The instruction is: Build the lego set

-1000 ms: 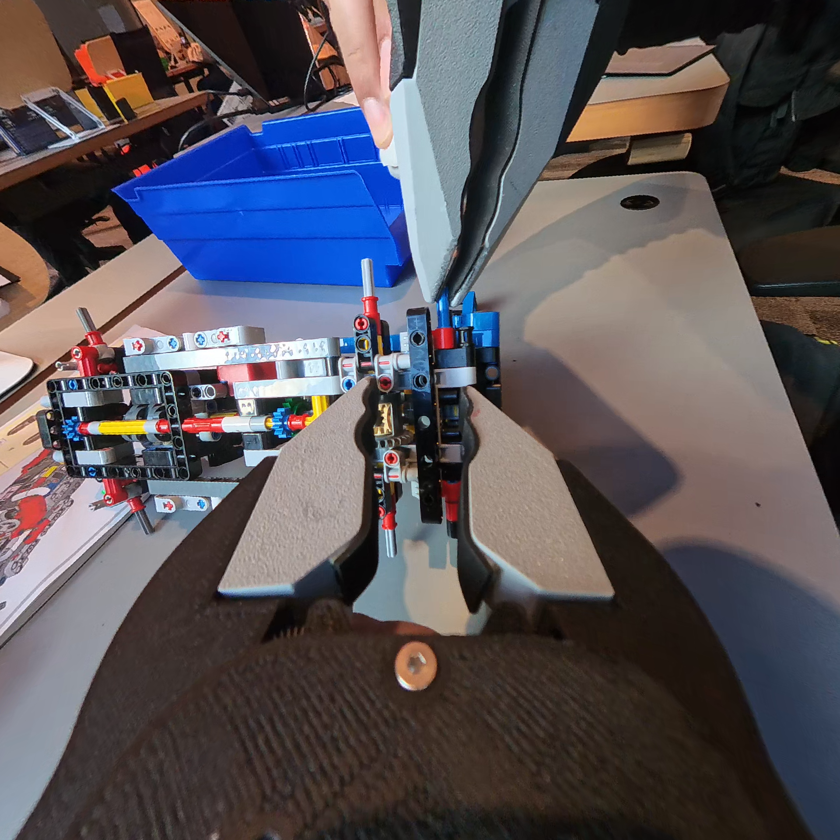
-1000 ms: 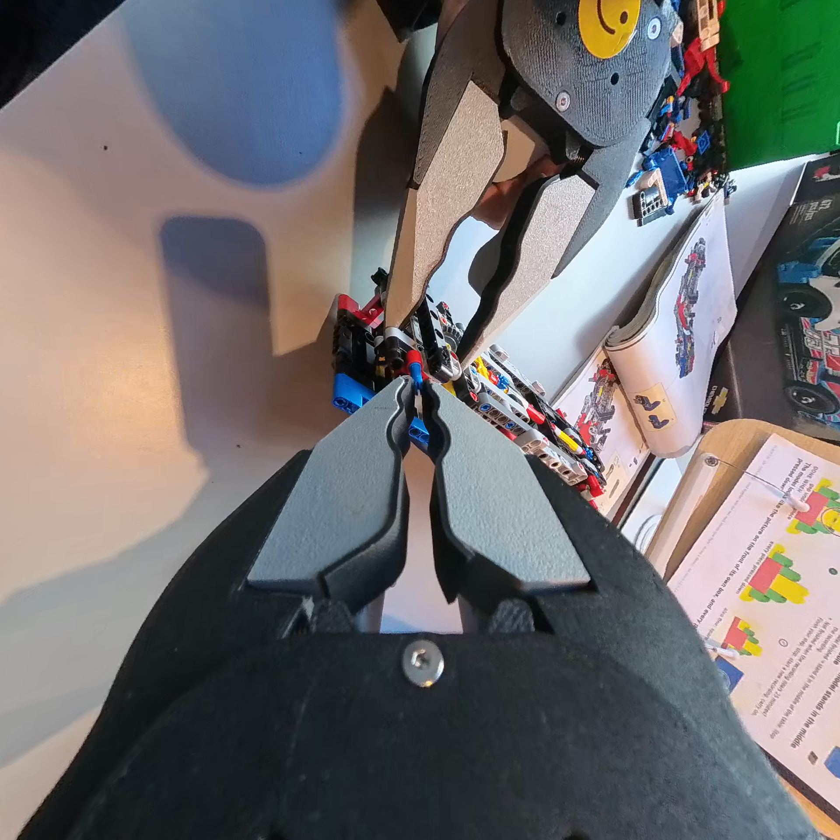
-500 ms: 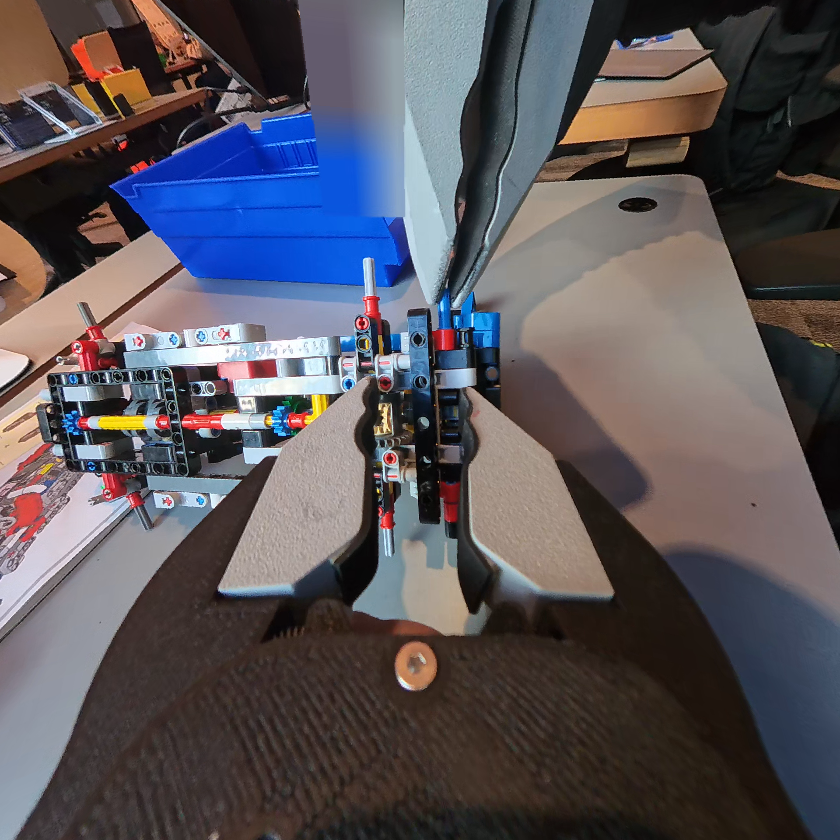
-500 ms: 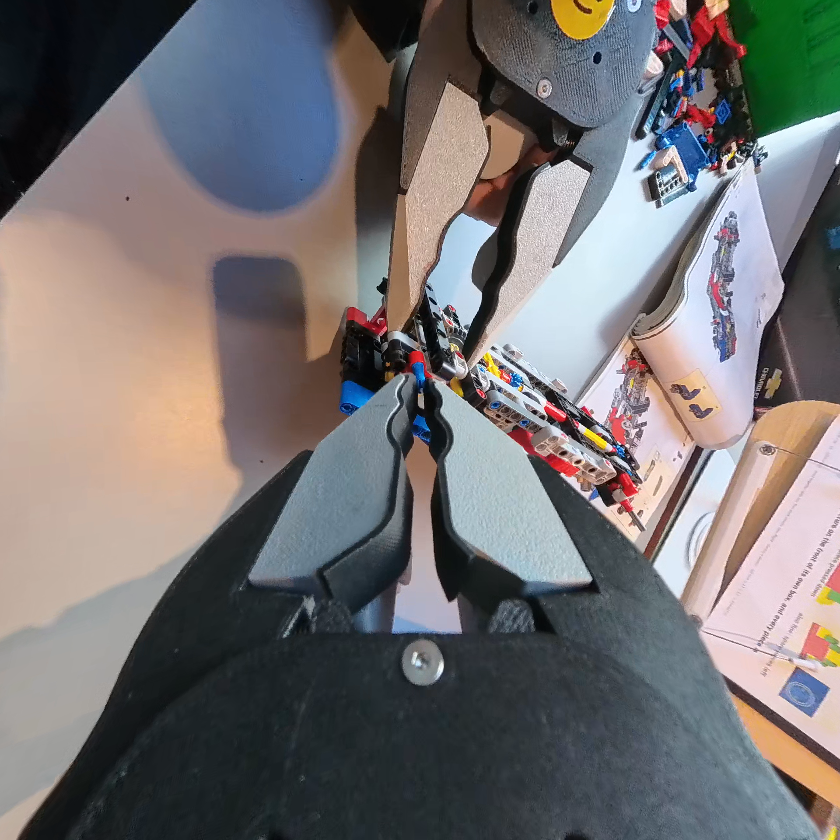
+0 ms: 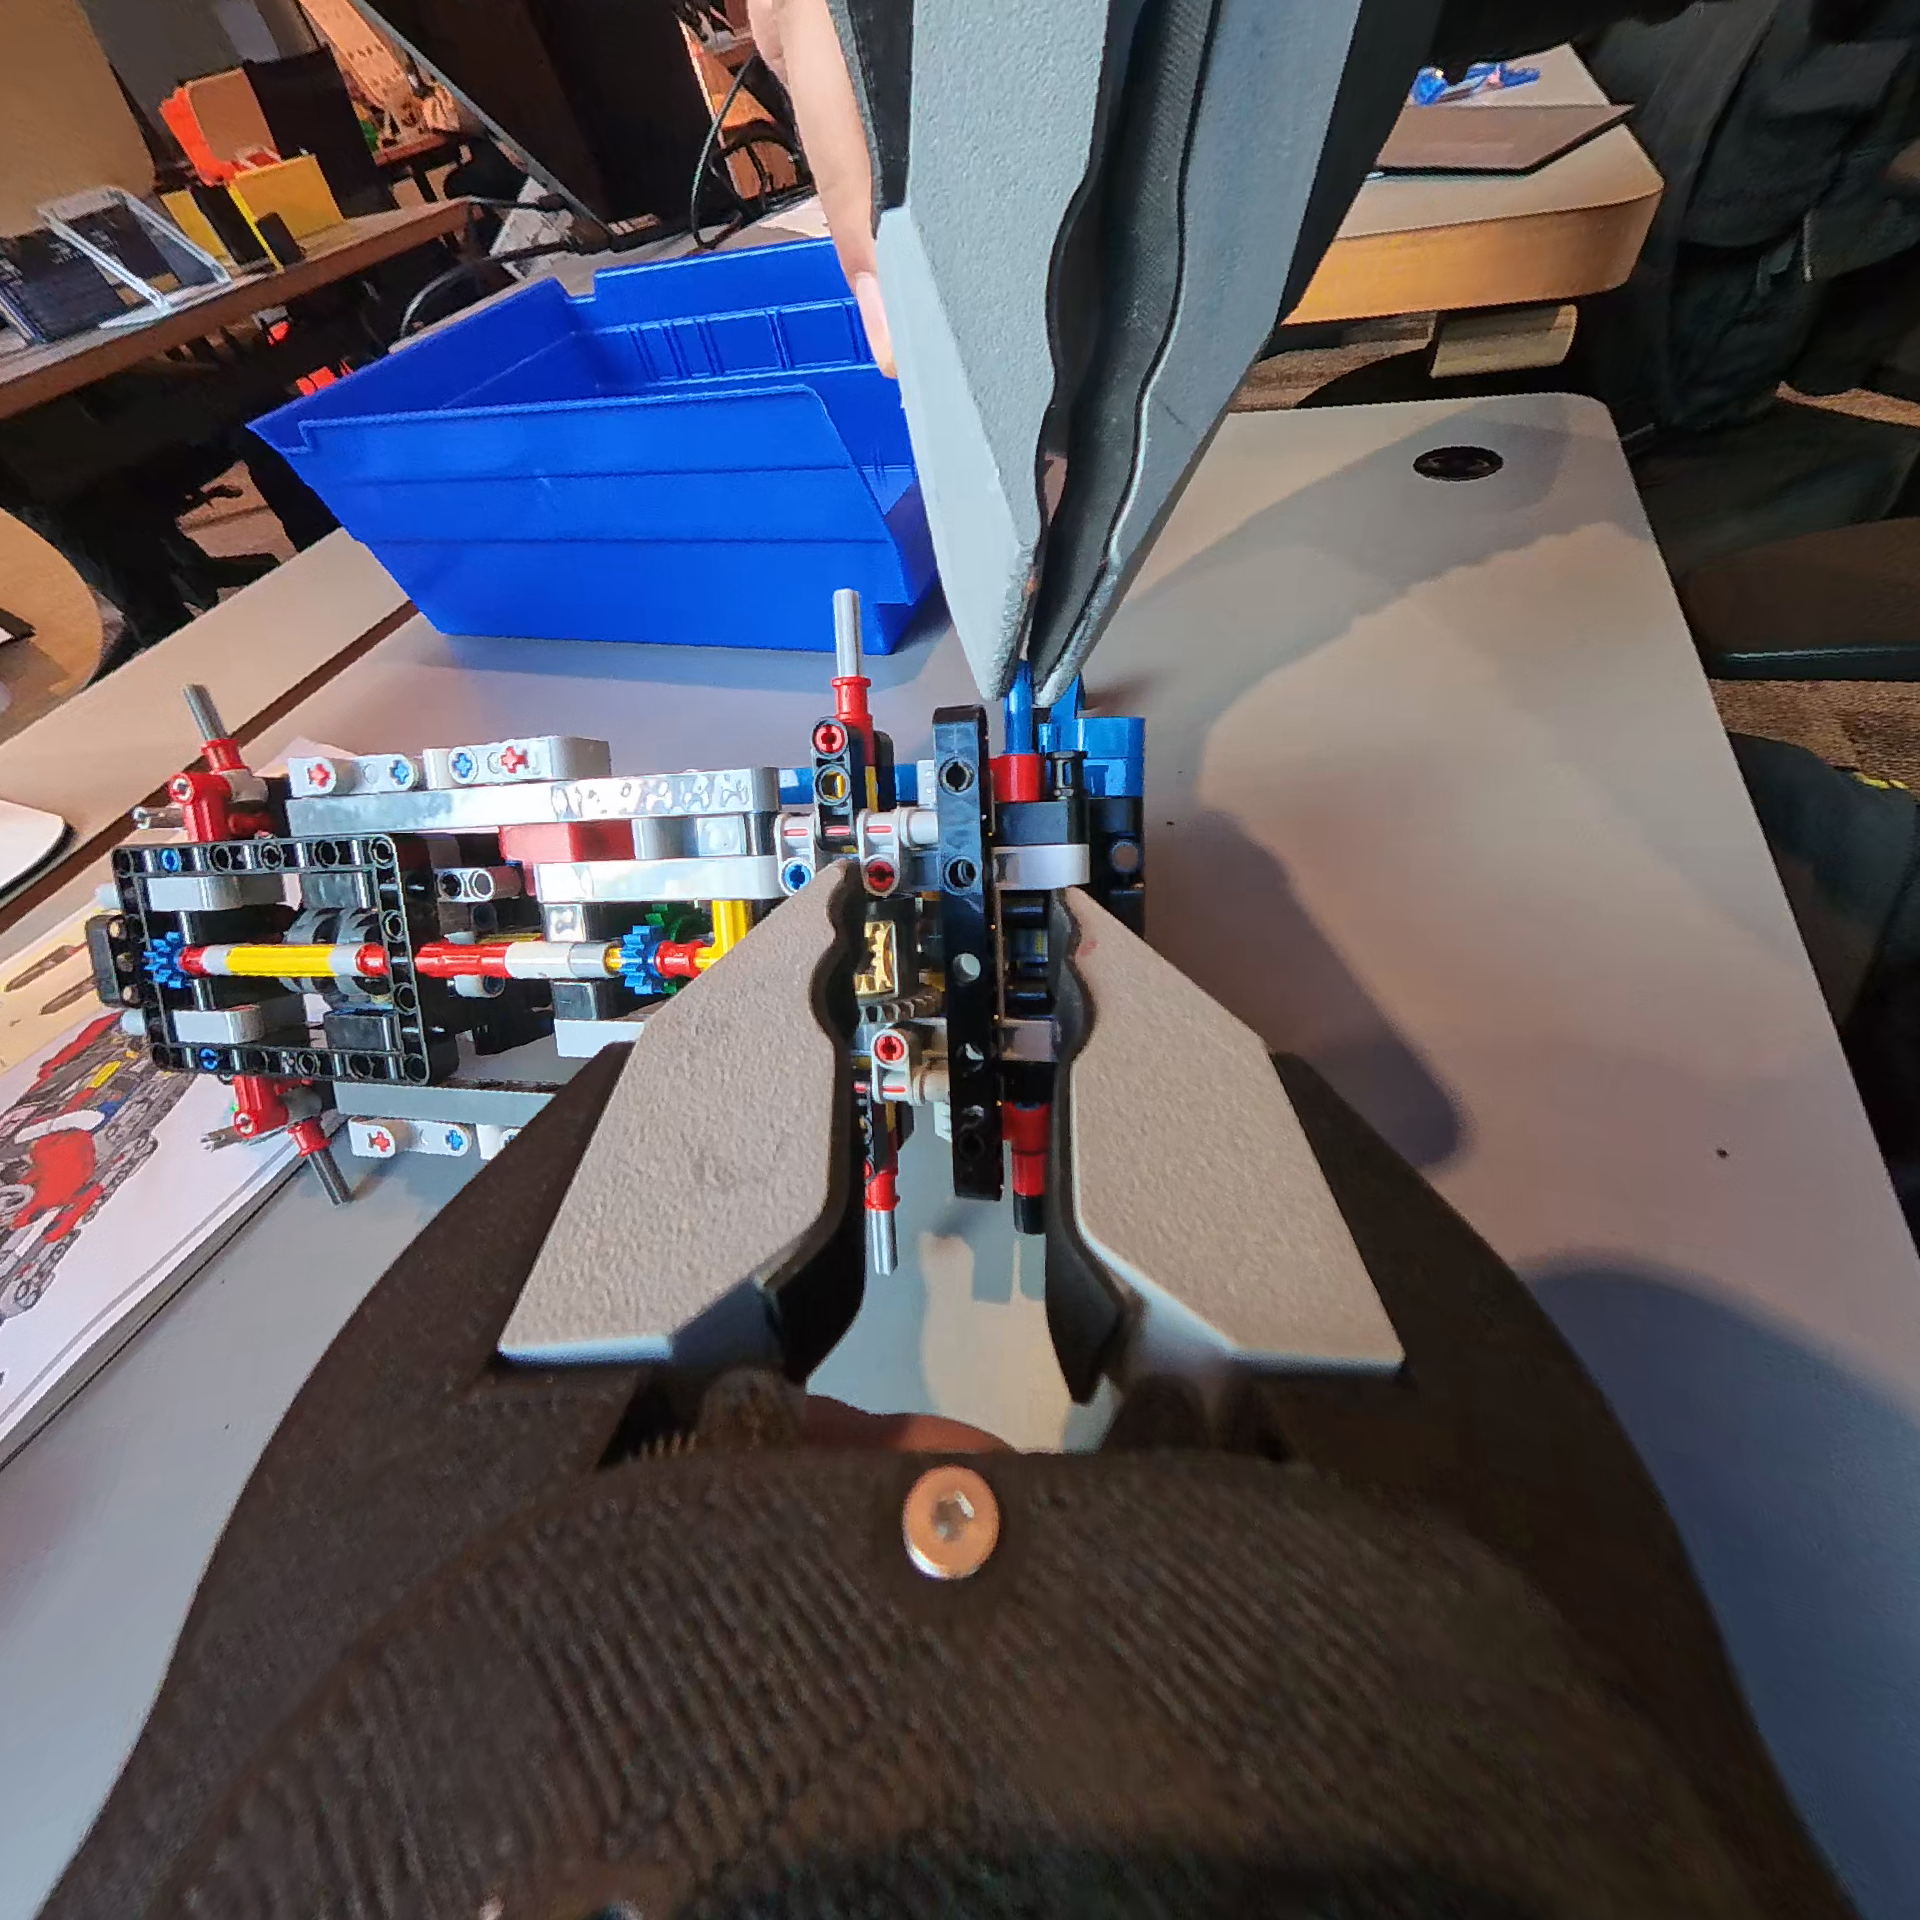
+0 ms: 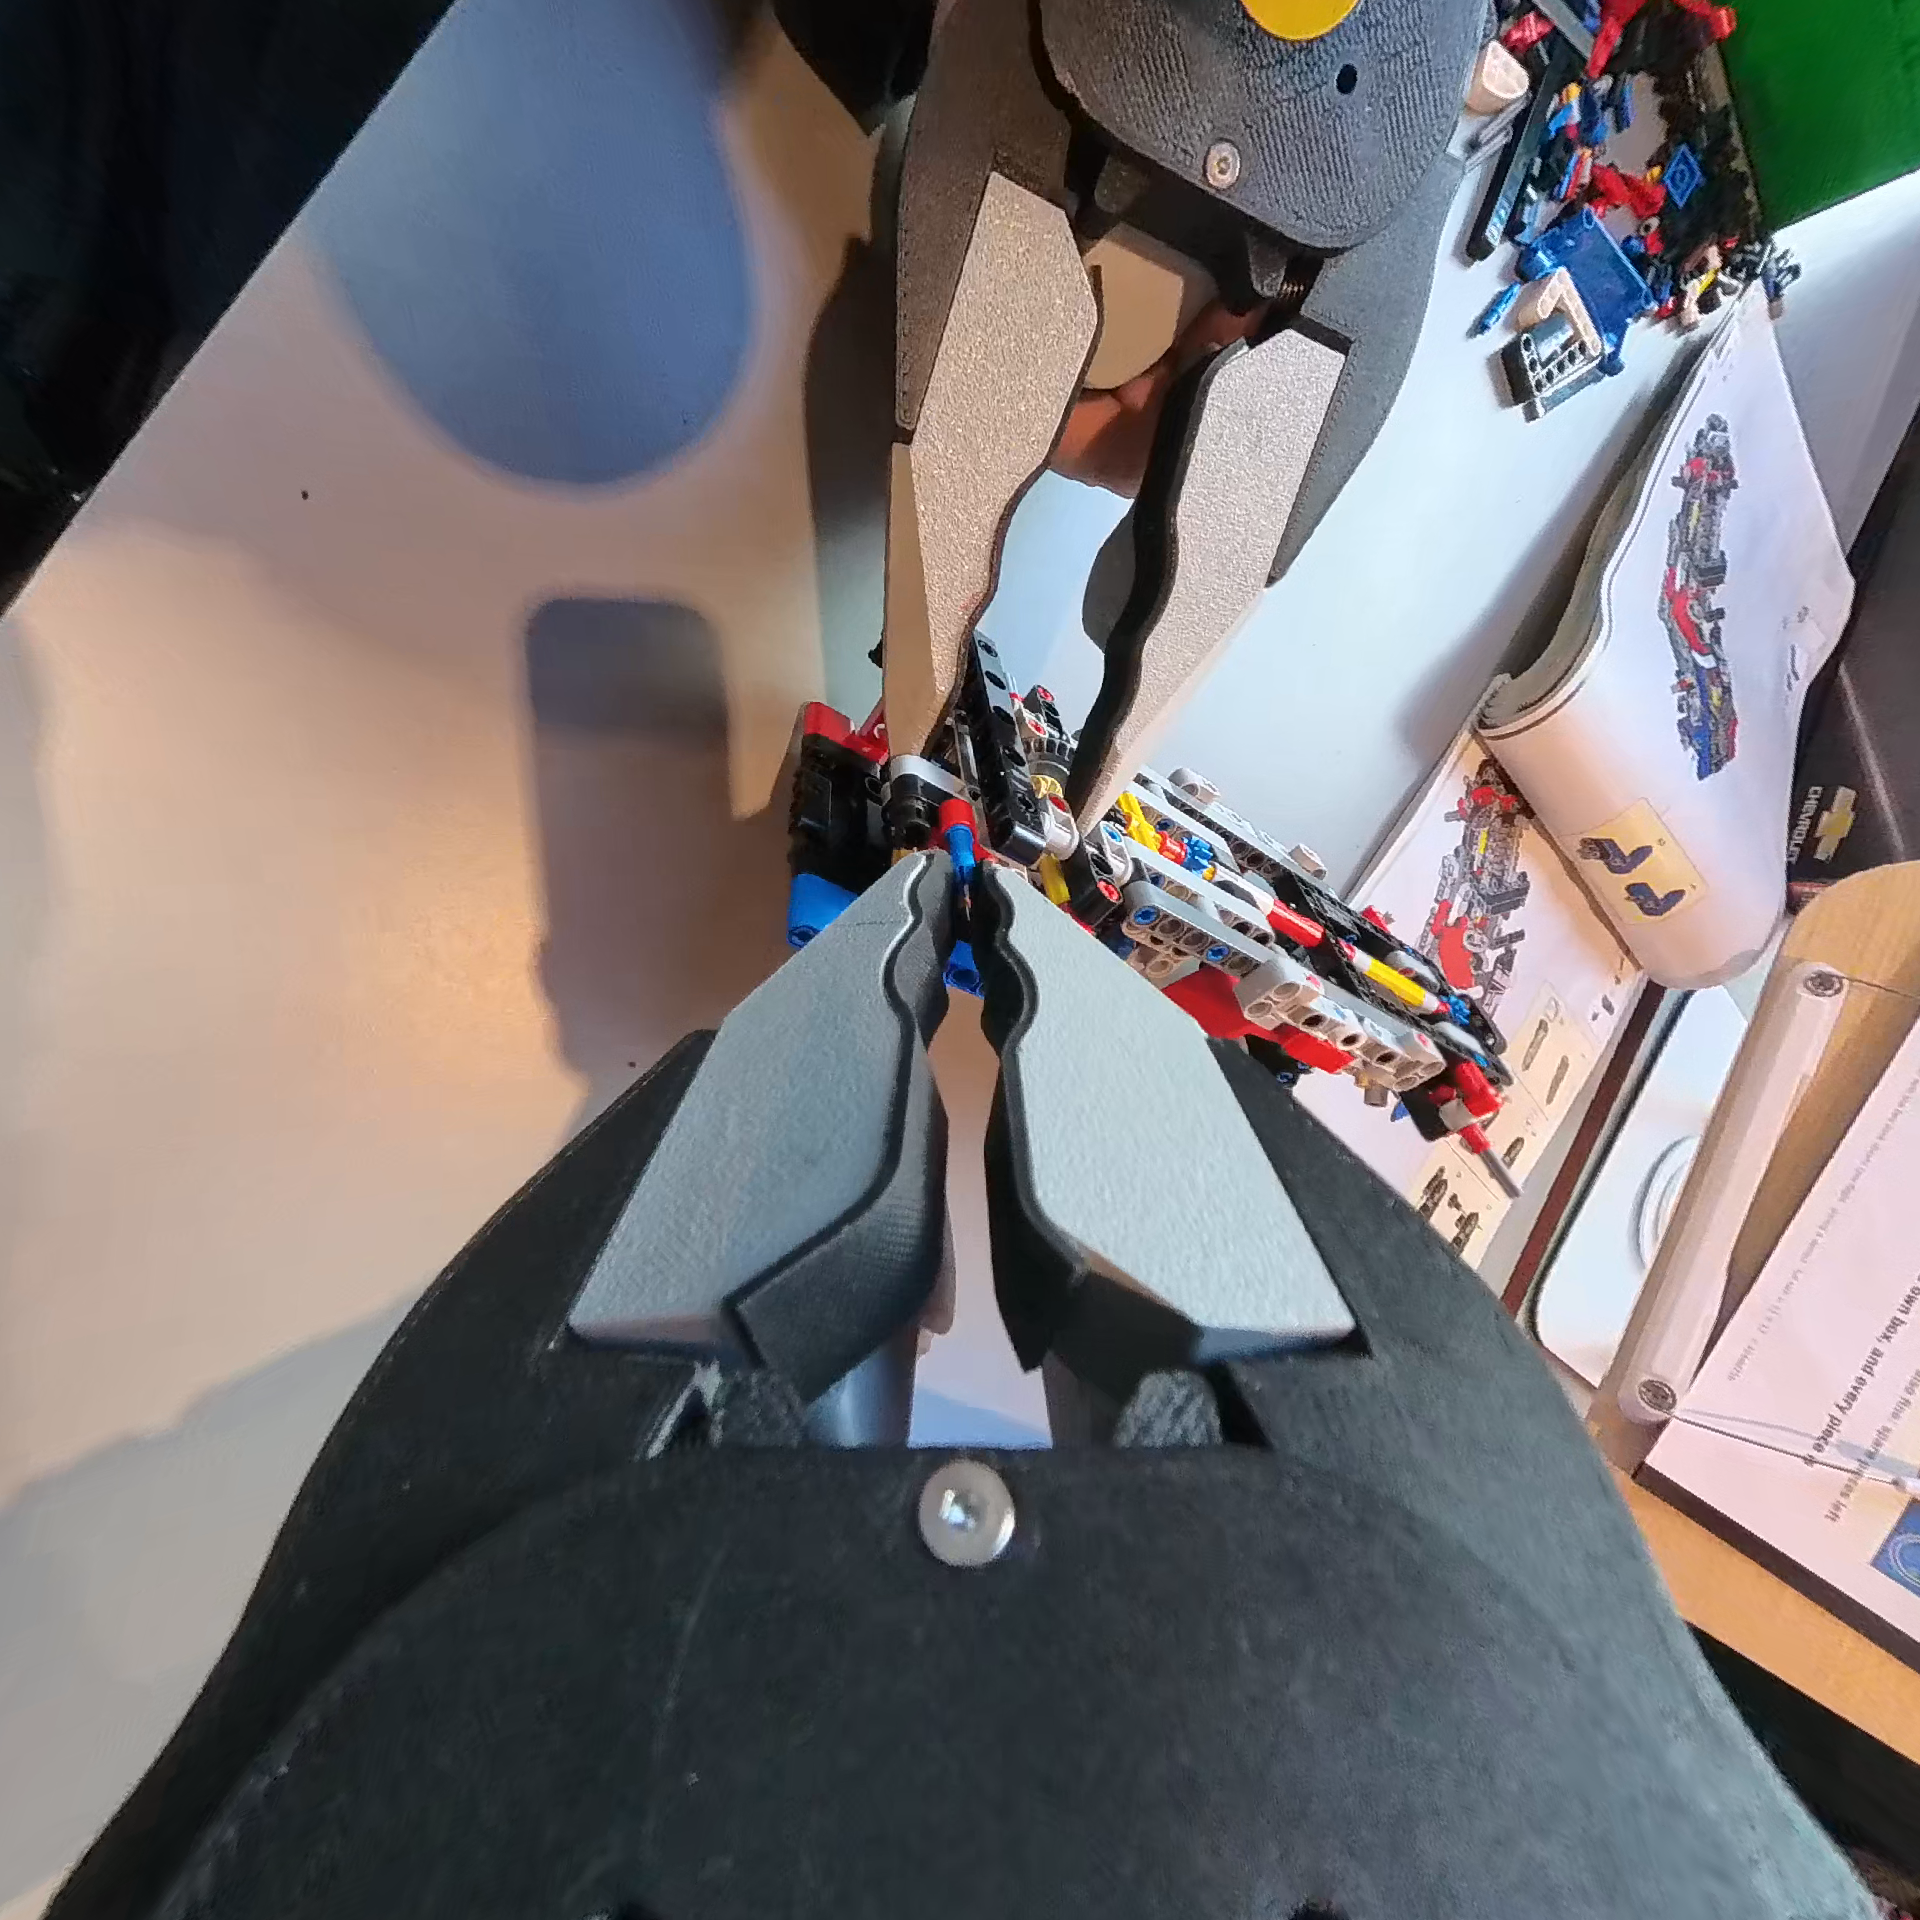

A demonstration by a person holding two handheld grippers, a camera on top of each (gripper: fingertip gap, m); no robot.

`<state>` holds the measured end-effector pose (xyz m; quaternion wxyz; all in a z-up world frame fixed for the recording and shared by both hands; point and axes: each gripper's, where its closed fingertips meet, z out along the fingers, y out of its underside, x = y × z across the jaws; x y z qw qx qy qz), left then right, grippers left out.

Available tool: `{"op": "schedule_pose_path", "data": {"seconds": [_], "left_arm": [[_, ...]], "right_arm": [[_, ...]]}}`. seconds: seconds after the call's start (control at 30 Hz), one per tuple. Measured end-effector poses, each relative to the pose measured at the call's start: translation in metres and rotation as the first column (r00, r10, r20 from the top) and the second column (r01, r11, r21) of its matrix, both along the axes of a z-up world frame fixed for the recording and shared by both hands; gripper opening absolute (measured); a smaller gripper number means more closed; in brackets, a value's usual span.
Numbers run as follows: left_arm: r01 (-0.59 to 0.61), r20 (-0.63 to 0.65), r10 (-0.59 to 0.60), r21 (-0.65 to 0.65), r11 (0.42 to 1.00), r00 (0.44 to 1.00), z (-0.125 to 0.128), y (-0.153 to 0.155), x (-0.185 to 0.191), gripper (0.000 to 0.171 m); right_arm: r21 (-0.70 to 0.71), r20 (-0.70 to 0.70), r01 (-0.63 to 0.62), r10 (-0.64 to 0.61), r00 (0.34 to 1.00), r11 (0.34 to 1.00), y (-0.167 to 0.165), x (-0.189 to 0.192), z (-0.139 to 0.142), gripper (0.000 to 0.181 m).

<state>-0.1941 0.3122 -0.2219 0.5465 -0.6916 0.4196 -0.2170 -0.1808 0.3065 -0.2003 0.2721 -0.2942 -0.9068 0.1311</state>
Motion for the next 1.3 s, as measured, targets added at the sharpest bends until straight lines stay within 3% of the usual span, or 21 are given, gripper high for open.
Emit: {"op": "schedule_pose_path", "data": {"seconds": [0.33,0.4,0.47,0.57,0.67,0.77,0.83,0.93,1.07,1.1,1.2,1.3], "left_arm": [[-0.002,0.001,0.002,-0.003,1.000,1.000,0.000,0.000,0.000,0.031],[0.000,0.005,0.000,-0.005,1.000,1.000,0.001,0.000,-0.001,0.031],[0.001,0.009,-0.001,-0.003,1.000,1.000,0.001,0.001,-0.002,0.031],[-0.027,-0.007,0.027,0.028,0.999,1.000,0.002,0.004,0.000,0.032],[-0.034,-0.009,0.034,0.034,0.999,0.999,0.002,0.003,-0.001,0.033],[-0.037,-0.008,0.037,0.031,0.999,0.999,0.002,0.002,-0.003,0.032],[-0.042,-0.012,0.043,0.033,0.999,0.999,0.002,0.001,-0.003,0.033],[-0.057,-0.021,0.058,0.029,0.998,0.998,0.003,-0.001,-0.005,0.034],[-0.086,-0.079,0.086,0.008,0.996,0.993,0.004,-0.009,-0.014,0.038],[-0.100,-0.077,0.100,0.008,0.995,0.992,0.009,-0.012,-0.017,0.048],[-0.103,-0.029,0.102,-0.019,0.995,0.994,0.029,-0.027,-0.024,0.050],[-0.147,0.022,0.148,-0.039,0.988,0.989,0.051,-0.033,-0.027,0.051]], "right_arm": [[-0.026,0.005,0.031,-0.031,1.000,0.999,0.000,-0.001,0.001,0.001],[-0.085,-0.022,0.062,-0.064,0.998,0.994,-0.001,-0.003,0.002,0.001],[-0.263,-0.025,0.149,-0.161,0.987,0.953,0.000,-0.005,0.003,0.001],[-0.559,0.038,0.300,-0.337,0.941,0.773,0.004,-0.003,0.006,0.001],[-0.783,0.170,0.425,-0.502,0.848,0.453,0.013,-0.001,0.007,0.017],[-0.904,0.277,0.408,-0.551,0.787,0.129,0.020,0.002,0.018,0.029],[-0.932,0.278,0.361,-0.592,0.757,0.024,0.029,0.004,0.026,0.037],[-0.943,0.260,0.333,-0.626,0.735,-0.001,0.031,0.008,0.030,0.044],[-0.934,0.229,0.353,-0.671,0.706,0.053,0.026,0.014,0.025,0.057],[-0.931,0.219,0.357,-0.676,0.703,0.069,0.023,0.016,0.023,0.062],[-0.914,0.197,0.388,-0.702,0.684,0.122,0.018,0.020,0.013,0.072],[-0.899,0.187,0.419,-0.751,0.634,0.130,0.016,0.019,0.005,0.082]]}}
